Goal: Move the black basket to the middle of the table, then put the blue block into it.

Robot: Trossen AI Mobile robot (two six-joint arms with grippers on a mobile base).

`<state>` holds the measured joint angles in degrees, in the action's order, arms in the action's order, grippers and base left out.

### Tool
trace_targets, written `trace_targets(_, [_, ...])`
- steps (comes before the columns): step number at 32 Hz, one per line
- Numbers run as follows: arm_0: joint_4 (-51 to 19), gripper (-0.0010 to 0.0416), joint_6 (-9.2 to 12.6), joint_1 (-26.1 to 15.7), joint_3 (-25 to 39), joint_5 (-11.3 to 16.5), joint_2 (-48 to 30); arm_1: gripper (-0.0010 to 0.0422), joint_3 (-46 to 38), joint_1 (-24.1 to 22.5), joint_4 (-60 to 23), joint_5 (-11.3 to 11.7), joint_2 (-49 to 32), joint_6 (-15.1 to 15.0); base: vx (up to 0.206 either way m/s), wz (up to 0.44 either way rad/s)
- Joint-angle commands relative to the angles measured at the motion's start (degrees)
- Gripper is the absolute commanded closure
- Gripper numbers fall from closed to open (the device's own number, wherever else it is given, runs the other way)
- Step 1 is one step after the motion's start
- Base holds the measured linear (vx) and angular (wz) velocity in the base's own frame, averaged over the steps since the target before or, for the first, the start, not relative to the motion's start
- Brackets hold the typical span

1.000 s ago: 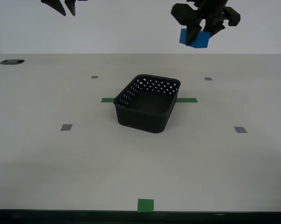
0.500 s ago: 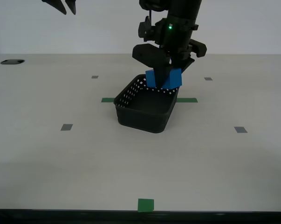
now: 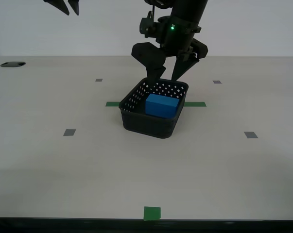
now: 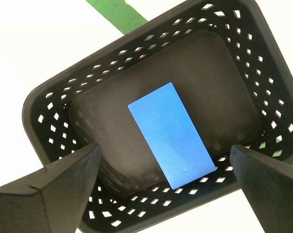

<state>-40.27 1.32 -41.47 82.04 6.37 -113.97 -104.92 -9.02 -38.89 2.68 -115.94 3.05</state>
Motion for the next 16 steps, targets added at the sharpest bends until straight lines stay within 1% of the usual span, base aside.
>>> trace_targets(1, [0.0,0.0015,0.1,0.0,0.1,0.0,0.0,0.0284,-0.1,0.0,0.0,-0.1,0.0,-0.1,0.0,0.0])
trace_targets(16, [0.9,0.0019,0.2,-0.2,0.1,0.0,0.0,0.0284,-0.1,0.0,0.0,-0.1,0.0,-0.1,0.0,0.0])
